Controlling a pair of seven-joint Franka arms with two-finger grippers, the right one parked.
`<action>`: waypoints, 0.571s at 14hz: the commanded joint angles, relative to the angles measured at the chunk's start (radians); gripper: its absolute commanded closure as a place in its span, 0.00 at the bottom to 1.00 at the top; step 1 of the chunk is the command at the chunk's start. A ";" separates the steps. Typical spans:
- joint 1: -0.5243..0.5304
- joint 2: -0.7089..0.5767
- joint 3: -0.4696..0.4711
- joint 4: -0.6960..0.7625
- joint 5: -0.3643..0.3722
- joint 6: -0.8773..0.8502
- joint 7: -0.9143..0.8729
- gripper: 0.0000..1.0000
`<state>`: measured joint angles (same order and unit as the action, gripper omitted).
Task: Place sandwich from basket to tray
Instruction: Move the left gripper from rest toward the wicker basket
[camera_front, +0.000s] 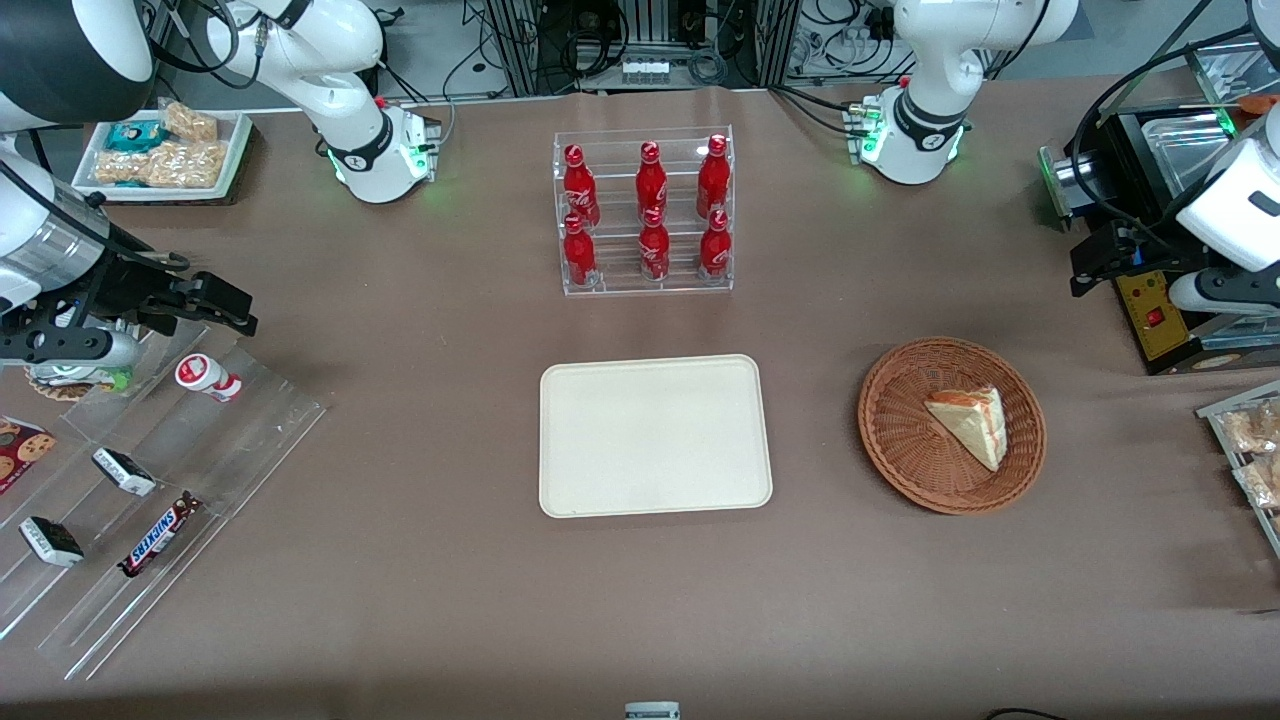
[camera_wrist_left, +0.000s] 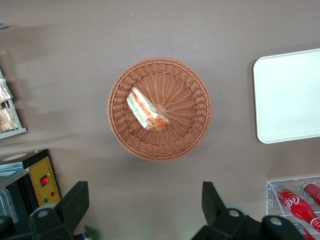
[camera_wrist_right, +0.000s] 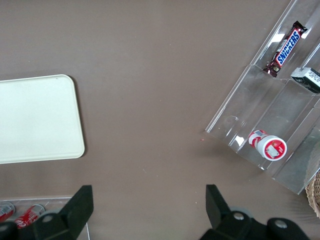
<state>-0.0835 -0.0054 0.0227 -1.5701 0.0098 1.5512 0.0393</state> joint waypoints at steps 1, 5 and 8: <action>0.013 0.018 -0.012 0.033 -0.011 -0.033 0.017 0.00; 0.013 0.018 -0.012 0.029 -0.008 -0.040 0.010 0.00; 0.008 0.016 -0.013 0.006 -0.010 -0.069 -0.007 0.00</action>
<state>-0.0836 0.0040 0.0199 -1.5693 0.0096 1.5012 0.0385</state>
